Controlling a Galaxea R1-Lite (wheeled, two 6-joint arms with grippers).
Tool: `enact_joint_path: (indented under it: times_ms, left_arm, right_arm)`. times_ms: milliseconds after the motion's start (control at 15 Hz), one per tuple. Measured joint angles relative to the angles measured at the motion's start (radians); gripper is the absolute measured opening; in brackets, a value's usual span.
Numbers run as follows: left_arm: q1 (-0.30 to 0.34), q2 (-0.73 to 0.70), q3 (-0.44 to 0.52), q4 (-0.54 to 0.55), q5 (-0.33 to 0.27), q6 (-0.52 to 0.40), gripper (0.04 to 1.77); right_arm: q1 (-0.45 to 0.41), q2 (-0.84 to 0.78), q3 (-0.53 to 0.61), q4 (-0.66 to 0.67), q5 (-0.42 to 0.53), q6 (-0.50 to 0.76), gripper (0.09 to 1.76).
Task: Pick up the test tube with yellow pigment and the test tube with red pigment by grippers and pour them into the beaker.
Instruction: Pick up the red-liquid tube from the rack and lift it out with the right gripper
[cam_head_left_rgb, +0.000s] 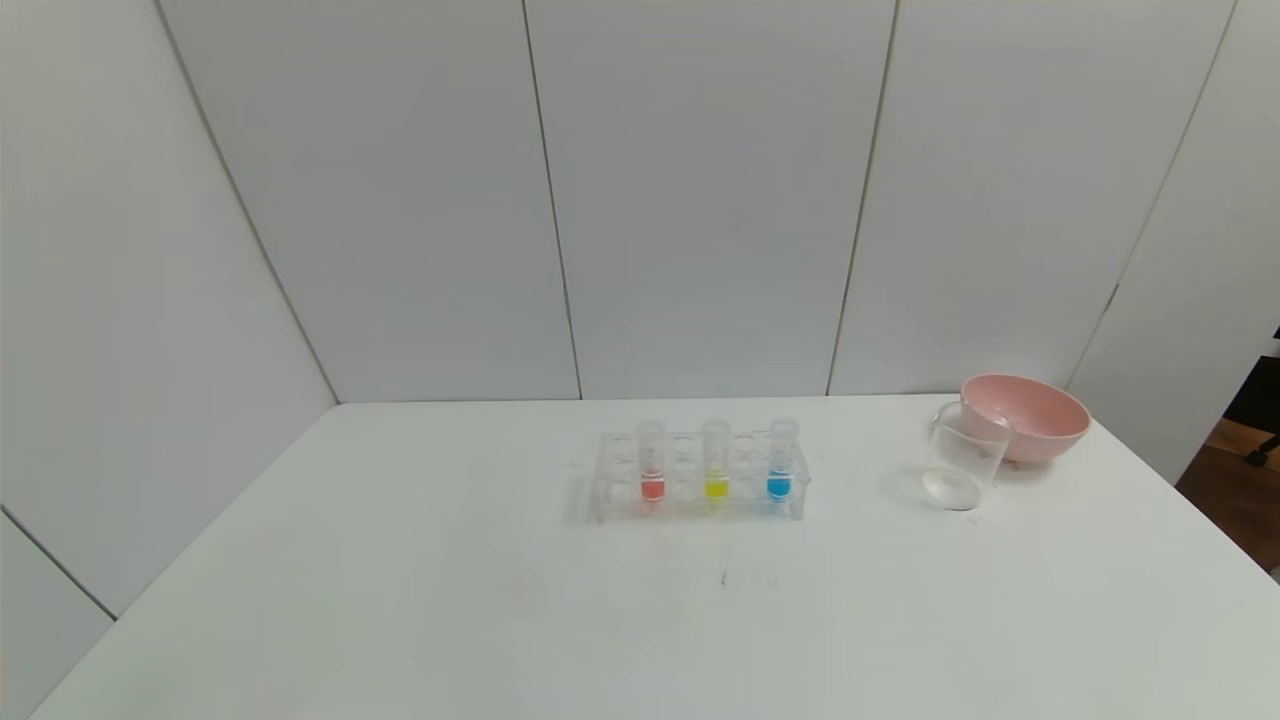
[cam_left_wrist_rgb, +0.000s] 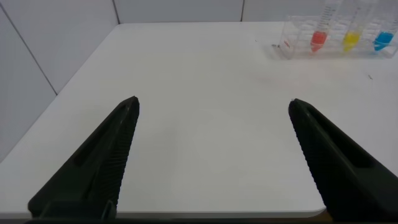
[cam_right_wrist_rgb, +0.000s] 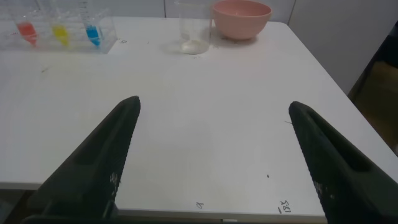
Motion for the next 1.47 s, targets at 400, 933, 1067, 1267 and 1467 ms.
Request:
enact_joint_path:
  times_ms: [400,933,1067,1267,1467]
  left_arm:
    - [0.0,0.0,0.0,0.0,0.0,0.0,1.72]
    - [0.0,0.0,0.0,0.0,0.0,0.0,1.72]
    - [0.0,0.0,0.0,0.0,0.0,0.0,1.72]
    - [0.0,0.0,0.0,0.0,0.0,0.0,1.72]
    - [0.0,0.0,0.0,0.0,0.0,0.0,1.72]
  right_arm:
    - [0.0,0.0,0.0,-0.005,0.0,0.004,1.71]
    - [0.0,0.0,0.001,-0.009,-0.002,0.007,1.71]
    - [-0.001,0.0,0.001,-0.005,-0.004,0.006,1.71]
    - [-0.001,0.003,-0.001,-0.003,-0.003,0.006,1.71]
    - [0.0,0.013,-0.043,0.01,0.0,0.006,1.71]
